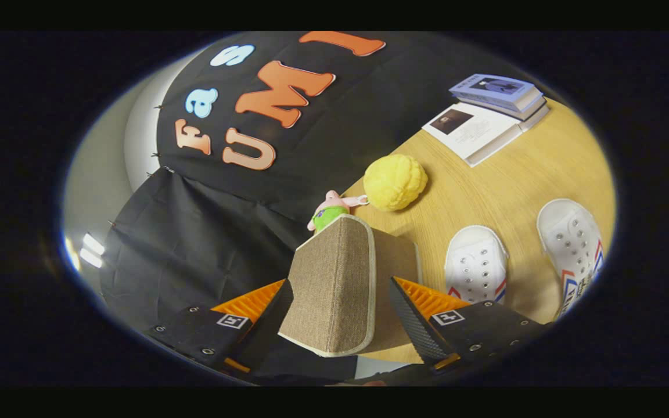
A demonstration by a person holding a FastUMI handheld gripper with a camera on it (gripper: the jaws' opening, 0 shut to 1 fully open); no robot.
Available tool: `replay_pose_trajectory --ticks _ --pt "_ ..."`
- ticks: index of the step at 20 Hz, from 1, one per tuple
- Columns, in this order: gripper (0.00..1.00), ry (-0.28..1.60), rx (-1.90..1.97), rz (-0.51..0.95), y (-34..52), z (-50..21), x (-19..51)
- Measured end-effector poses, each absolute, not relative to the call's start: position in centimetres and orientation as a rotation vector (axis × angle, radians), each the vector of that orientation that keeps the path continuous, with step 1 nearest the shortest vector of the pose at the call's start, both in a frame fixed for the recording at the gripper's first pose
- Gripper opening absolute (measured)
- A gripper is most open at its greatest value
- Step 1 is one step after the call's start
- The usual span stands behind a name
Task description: Open the storage box then place both shoes into the box .Put the left shoe in first, then the right shoe, with the right side of both shoes facing outward in a uniform manner.
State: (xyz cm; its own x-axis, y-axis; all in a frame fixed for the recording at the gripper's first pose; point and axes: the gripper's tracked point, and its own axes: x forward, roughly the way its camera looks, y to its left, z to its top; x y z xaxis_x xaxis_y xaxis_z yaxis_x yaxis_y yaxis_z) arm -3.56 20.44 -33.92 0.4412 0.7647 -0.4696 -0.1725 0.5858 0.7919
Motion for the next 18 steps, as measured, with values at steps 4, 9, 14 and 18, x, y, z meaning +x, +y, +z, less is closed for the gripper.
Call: replay_pose_trajectory --ticks 4,9,14,18 --pt "0.98 1.001 0.767 0.656 22.2 -36.5 -3.4" --pt "0.98 1.078 0.828 0.678 24.8 -38.3 -4.2" --pt "0.98 1.1 0.866 0.708 25.9 -38.3 -4.7" --pt "0.95 1.069 0.913 0.716 25.0 -36.6 -4.4"
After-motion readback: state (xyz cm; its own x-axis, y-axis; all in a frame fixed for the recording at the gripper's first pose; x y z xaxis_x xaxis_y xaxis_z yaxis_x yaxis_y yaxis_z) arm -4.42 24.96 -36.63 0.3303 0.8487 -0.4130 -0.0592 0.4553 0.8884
